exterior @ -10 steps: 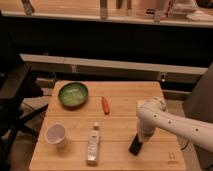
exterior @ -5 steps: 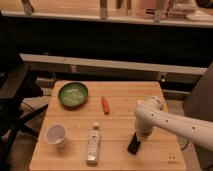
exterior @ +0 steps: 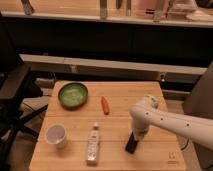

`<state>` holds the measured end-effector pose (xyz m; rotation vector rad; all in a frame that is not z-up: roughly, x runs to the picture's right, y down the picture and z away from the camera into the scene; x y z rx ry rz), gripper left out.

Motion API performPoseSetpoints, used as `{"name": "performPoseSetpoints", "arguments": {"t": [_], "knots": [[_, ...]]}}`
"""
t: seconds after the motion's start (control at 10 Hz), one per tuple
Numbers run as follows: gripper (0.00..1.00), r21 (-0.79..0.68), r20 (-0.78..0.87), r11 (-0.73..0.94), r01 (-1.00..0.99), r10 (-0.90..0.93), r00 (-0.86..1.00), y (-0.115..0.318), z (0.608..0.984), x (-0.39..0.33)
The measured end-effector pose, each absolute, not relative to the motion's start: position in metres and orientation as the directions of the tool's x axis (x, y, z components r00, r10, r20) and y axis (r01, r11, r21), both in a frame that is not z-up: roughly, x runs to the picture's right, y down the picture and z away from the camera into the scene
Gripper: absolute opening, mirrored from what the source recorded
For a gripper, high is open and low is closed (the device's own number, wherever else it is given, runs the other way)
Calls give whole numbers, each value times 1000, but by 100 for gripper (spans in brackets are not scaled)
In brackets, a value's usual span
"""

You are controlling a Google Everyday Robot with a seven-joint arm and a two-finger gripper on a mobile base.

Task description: Push the eraser across the table

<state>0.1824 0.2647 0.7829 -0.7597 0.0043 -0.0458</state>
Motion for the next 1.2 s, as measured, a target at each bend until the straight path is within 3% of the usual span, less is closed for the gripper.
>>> {"name": "performPoseSetpoints", "arguments": {"t": [1.2], "knots": [[0,-691,46,708,145,-157,986,258,788,114]]}}
